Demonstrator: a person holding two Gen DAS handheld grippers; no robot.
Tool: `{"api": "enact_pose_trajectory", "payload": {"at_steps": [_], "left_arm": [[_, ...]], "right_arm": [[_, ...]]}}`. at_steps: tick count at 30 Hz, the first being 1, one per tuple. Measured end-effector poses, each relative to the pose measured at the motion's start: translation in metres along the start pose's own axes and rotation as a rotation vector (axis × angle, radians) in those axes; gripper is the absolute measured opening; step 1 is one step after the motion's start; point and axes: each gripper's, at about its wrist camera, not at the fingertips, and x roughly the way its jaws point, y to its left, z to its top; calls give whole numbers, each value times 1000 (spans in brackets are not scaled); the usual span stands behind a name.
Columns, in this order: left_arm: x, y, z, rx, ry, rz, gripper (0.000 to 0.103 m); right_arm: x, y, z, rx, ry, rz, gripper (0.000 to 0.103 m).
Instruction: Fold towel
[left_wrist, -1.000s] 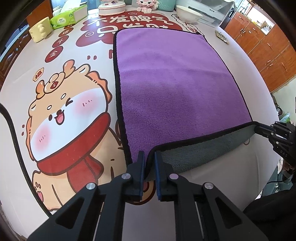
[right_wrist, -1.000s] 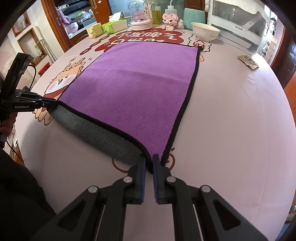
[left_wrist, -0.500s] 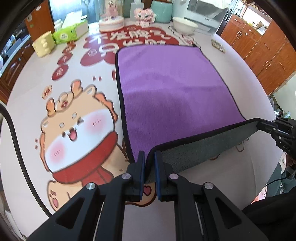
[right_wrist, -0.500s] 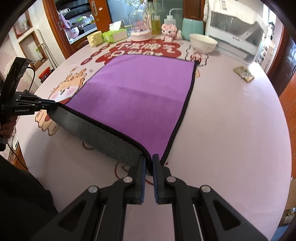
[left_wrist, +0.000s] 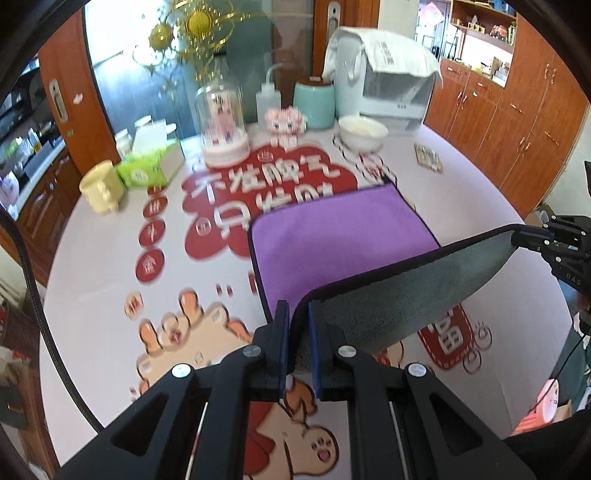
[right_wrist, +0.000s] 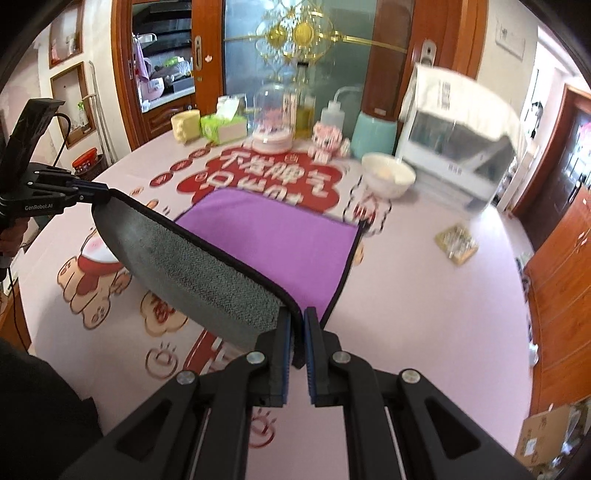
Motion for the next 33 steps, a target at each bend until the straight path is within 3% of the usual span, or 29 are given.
{"api": "enact_pose_trajectory", "payload": {"at_steps": [9,16,21,30,31,33], "left_arm": [[1,9,42,17,-104,30,8],[21,19,64,-7,-137,57,8],[51,28,77,-42,-116,107,8],[112,46,88,-136,-33,135,11],[117,48,89,-147,-25,146,12],[127,52,90,-171,-7,162,25]], "right_arm": [[8,-23,44,20,-95,-66,7],[27,-38,76,25,-165,-108,7],[58,-47,91,29,-182,-107,7],[116,-58,96,74,-128,-83,8],[121,-58,94,80,-121,-81,9],[131,-60,93,100,-98,-87,16]]}}
